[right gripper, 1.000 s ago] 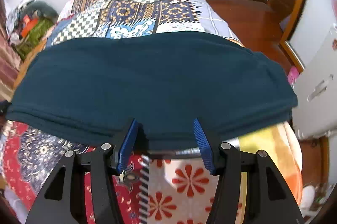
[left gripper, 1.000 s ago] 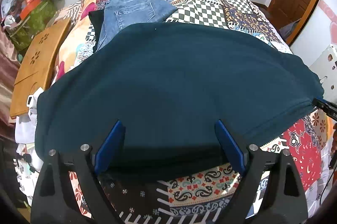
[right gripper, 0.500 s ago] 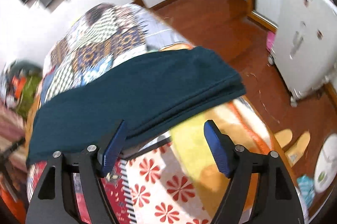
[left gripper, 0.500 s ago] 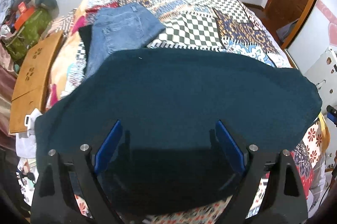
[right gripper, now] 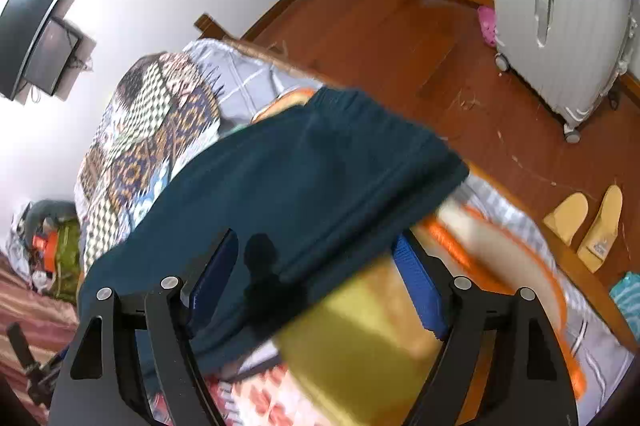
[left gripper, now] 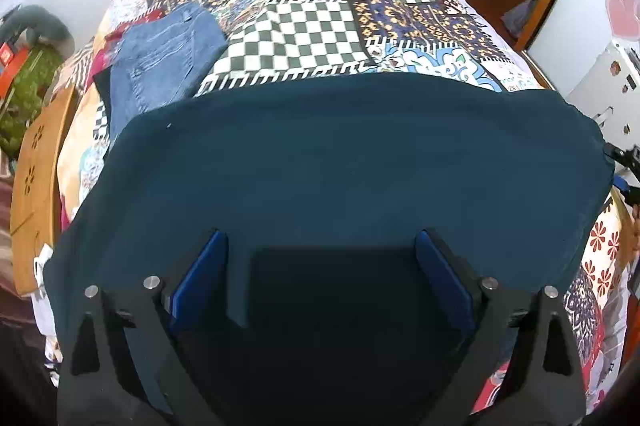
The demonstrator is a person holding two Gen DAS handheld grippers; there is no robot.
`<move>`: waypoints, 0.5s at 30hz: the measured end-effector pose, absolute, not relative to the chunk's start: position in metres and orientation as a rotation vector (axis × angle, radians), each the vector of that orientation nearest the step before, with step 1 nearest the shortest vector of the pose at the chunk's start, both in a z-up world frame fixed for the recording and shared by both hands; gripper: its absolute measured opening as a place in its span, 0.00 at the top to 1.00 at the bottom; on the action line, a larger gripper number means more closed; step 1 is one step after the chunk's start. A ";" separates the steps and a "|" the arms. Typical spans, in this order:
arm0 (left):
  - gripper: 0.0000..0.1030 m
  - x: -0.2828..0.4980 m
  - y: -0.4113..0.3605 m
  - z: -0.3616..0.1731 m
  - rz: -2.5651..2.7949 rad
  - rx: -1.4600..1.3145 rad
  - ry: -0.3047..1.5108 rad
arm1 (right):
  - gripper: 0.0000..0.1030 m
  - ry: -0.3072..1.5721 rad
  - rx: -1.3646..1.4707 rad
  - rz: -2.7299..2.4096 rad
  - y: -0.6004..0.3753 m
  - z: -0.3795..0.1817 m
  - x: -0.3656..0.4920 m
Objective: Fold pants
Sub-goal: 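Grasp the pants leg end with the right gripper and lift it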
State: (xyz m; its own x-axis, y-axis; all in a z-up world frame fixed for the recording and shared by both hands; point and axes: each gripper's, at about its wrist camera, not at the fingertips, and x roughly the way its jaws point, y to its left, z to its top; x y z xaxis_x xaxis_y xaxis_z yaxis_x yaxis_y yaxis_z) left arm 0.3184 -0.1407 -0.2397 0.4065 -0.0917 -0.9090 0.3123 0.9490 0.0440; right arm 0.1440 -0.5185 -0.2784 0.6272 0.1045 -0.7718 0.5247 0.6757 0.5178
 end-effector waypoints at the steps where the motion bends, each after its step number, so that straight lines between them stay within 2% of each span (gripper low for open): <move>1: 0.07 0.319 -0.143 -0.239 -0.265 0.219 1.125 | 0.24 0.880 0.825 -0.295 -0.524 -0.282 0.146; 5: 0.07 0.320 -0.153 -0.238 -0.287 0.221 1.112 | 0.35 0.901 0.905 -0.290 -0.543 -0.294 0.156; 7: 0.07 0.318 -0.155 -0.238 -0.295 0.206 1.106 | 0.47 0.892 0.901 -0.298 -0.548 -0.292 0.158; 9: 0.07 0.318 -0.155 -0.236 -0.295 0.196 1.101 | 0.63 0.878 0.871 -0.316 -0.550 -0.286 0.160; 10: 0.07 0.317 -0.155 -0.235 -0.294 0.188 1.097 | 0.68 0.875 0.858 -0.324 -0.551 -0.284 0.162; 12: 0.07 0.317 -0.152 -0.231 -0.287 0.174 1.088 | 0.83 0.864 0.820 -0.340 -0.552 -0.276 0.164; 15: 0.07 0.314 -0.142 -0.222 -0.276 0.146 1.061 | 0.89 0.825 0.762 -0.314 -0.546 -0.253 0.168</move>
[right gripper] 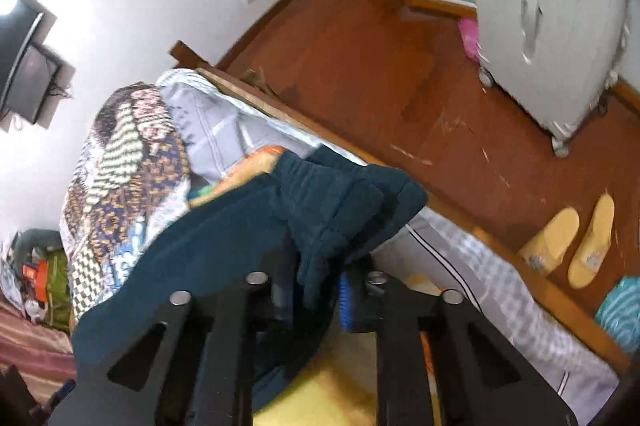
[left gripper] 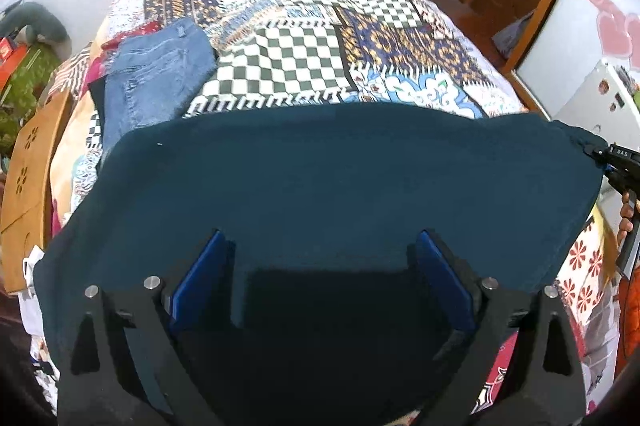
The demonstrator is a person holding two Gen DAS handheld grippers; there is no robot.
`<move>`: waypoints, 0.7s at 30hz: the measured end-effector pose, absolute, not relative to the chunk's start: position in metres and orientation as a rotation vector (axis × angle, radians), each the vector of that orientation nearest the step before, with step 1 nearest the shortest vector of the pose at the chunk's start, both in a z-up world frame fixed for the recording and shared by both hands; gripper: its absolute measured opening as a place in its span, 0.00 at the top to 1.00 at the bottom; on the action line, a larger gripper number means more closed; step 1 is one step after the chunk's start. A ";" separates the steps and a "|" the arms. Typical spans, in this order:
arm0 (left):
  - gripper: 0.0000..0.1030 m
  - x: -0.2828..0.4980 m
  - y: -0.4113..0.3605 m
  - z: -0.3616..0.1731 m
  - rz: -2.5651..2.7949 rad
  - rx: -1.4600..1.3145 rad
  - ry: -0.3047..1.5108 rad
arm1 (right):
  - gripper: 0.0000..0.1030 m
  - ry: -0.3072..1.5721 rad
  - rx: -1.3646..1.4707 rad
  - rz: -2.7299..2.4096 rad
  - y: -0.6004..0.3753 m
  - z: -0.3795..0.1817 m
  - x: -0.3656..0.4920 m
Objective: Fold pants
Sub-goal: 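Grasp the pants leg end with the right gripper and lift it, then carry the held leg end with the right gripper over the pants and release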
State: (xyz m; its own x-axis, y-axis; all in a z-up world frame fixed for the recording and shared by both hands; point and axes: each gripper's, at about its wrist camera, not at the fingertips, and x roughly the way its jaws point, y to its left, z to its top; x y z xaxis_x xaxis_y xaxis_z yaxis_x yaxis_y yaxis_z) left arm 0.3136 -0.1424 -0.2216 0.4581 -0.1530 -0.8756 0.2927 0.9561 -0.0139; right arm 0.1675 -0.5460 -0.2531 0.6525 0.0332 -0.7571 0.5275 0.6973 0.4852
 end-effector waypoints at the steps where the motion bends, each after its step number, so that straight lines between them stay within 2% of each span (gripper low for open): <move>1: 0.07 0.312 -0.139 -0.218 -0.271 0.136 1.052 | 0.89 0.813 0.739 -0.309 -0.543 -0.246 0.168; 12: 0.07 0.291 -0.087 -0.176 -0.215 0.077 0.936 | 0.90 0.583 0.552 -0.119 -0.479 -0.116 0.183; 21: 0.07 0.274 -0.035 -0.154 -0.172 0.024 0.874 | 0.90 0.492 0.423 0.104 -0.380 -0.058 0.201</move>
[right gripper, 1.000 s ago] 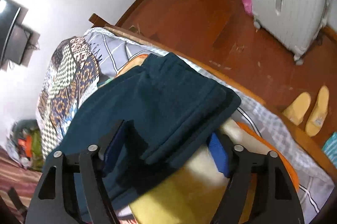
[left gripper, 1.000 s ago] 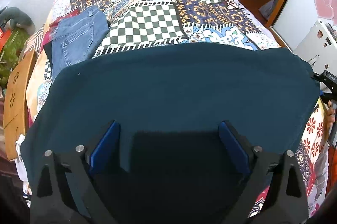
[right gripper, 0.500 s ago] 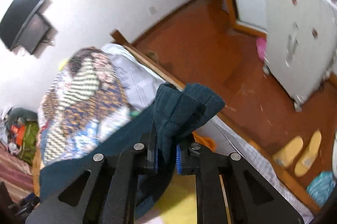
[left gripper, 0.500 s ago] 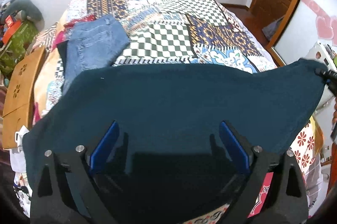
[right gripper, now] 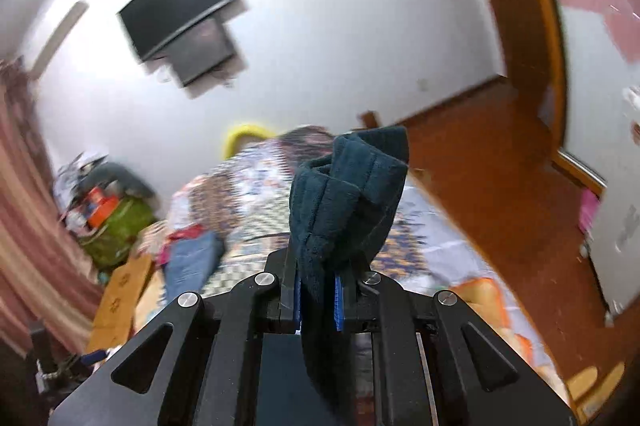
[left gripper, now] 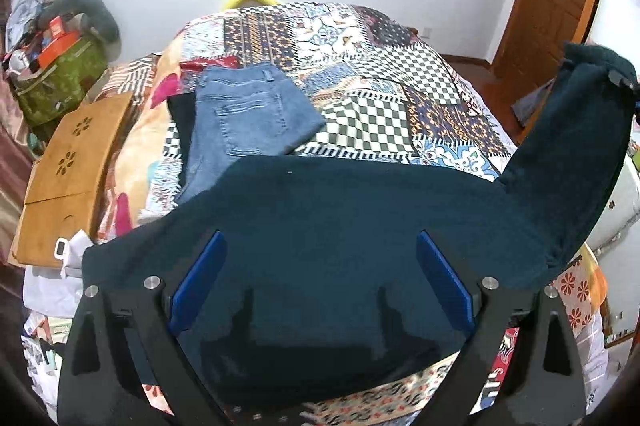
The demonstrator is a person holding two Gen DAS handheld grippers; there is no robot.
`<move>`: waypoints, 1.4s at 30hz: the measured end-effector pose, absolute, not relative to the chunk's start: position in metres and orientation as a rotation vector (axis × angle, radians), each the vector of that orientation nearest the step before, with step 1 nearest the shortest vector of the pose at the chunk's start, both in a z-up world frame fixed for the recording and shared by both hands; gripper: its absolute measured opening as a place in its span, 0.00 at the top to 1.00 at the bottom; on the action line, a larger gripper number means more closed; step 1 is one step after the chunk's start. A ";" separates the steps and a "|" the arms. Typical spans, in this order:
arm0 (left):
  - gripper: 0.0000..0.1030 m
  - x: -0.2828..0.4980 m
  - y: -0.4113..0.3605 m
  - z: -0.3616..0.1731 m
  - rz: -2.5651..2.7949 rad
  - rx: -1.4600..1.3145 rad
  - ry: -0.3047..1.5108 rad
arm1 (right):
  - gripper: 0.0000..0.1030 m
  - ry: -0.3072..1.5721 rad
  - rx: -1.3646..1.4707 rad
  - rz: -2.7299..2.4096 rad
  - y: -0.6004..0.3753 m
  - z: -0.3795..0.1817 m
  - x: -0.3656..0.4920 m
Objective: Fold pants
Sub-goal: 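Carry the held leg end with the right gripper over the pants and release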
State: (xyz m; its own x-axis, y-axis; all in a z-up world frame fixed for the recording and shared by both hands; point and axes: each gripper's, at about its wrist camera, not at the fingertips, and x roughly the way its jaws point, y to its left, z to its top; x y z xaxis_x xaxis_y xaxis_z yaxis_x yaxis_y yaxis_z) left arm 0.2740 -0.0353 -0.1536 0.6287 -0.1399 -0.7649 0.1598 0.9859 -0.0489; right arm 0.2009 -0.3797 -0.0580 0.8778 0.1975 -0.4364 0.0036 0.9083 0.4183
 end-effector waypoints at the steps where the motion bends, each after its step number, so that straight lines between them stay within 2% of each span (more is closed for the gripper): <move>1: 0.07 0.272 -0.032 -0.153 -0.170 0.020 0.870 | 0.90 0.493 0.402 0.129 -0.365 -0.055 0.204; 8: 0.07 0.254 0.008 -0.158 -0.140 -0.027 0.864 | 0.90 0.556 0.322 0.257 -0.285 -0.068 0.227; 18: 0.07 0.235 0.060 -0.171 -0.067 -0.112 0.878 | 0.90 0.809 0.221 0.410 -0.182 -0.132 0.243; 24: 0.07 0.234 0.070 -0.181 -0.045 -0.130 0.905 | 0.89 0.974 0.129 0.477 -0.145 -0.170 0.239; 28: 0.07 0.234 0.063 -0.179 -0.040 -0.104 0.891 | 0.86 1.018 0.006 0.499 -0.132 -0.177 0.231; 31: 0.07 0.238 0.054 -0.176 -0.050 -0.092 0.887 | 0.78 1.041 -0.001 0.546 -0.131 -0.176 0.226; 33: 0.07 0.241 0.048 -0.172 -0.056 -0.082 0.880 | 0.65 1.042 0.034 0.591 -0.136 -0.169 0.221; 35: 0.07 0.243 0.043 -0.168 -0.062 -0.076 0.871 | 0.58 1.011 0.036 0.596 -0.139 -0.162 0.215; 40: 0.07 0.258 0.019 -0.153 -0.098 -0.049 0.848 | 0.53 0.939 0.042 0.553 -0.169 -0.140 0.212; 42: 0.07 0.265 0.007 -0.147 -0.118 -0.036 0.841 | 0.48 0.911 0.062 0.521 -0.184 -0.132 0.216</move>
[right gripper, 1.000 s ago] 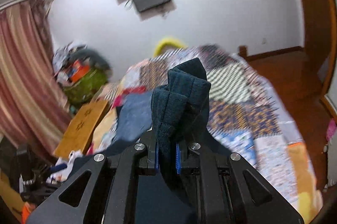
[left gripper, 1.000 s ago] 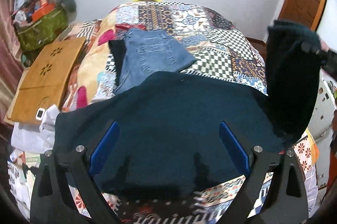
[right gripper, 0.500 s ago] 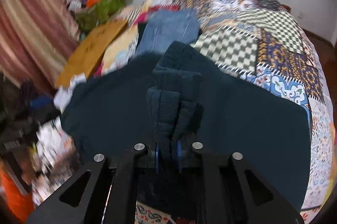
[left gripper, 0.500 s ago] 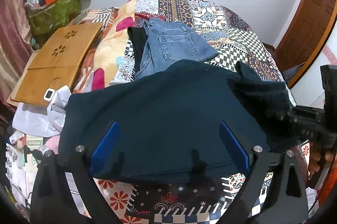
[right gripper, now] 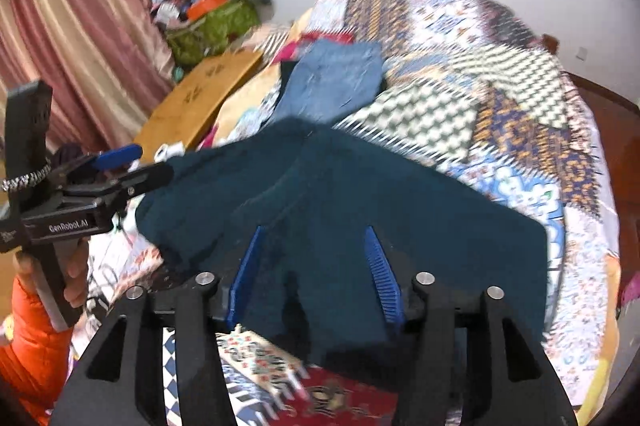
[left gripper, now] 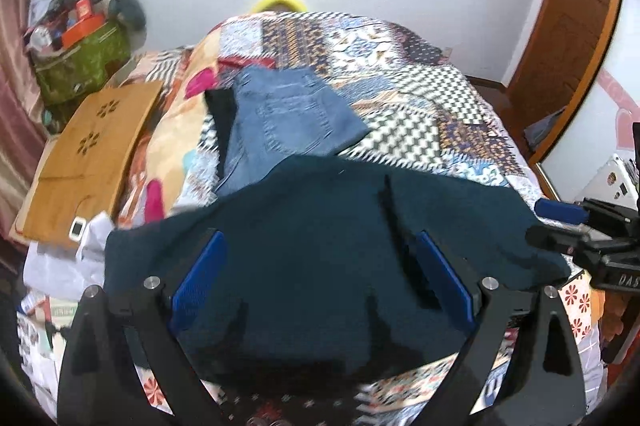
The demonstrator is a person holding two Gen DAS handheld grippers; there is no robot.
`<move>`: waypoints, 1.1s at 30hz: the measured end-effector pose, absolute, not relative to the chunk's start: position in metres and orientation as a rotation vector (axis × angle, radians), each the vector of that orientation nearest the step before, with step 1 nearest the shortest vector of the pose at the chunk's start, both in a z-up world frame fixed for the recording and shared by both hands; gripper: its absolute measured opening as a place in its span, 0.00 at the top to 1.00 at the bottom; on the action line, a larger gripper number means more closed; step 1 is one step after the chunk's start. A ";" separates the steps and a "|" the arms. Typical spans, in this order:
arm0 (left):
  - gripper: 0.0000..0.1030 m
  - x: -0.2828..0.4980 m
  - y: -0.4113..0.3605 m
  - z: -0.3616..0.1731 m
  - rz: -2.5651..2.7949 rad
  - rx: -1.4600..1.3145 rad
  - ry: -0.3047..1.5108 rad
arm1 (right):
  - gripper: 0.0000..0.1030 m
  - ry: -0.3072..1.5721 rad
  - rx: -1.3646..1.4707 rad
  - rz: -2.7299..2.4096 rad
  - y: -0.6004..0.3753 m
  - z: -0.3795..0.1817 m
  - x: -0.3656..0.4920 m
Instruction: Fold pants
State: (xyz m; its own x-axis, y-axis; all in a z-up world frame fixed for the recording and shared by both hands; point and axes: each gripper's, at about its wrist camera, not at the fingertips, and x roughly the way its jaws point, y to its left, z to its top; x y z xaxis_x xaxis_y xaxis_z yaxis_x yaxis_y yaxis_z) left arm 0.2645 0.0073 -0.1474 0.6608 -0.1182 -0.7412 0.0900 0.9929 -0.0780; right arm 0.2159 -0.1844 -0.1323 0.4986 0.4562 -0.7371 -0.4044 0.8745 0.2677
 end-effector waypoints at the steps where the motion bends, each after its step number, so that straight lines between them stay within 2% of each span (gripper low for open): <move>1: 0.07 0.270 0.000 -0.144 -0.131 -0.028 0.838 | 0.47 0.894 0.066 0.496 -0.194 -0.129 0.218; 9: 0.07 0.315 -0.060 -0.143 -0.241 0.026 0.872 | 0.41 0.881 0.095 0.363 -0.250 -0.134 0.242; 17: 0.07 0.357 -0.105 -0.190 -0.258 0.125 1.000 | 0.41 0.994 0.068 0.341 -0.265 -0.181 0.264; 23: 0.06 0.363 -0.099 -0.232 -0.233 0.173 1.101 | 0.41 1.084 0.041 0.353 -0.265 -0.226 0.262; 33: 0.05 0.337 -0.082 -0.240 -0.224 0.159 1.101 | 0.38 1.069 0.061 0.342 -0.274 -0.227 0.231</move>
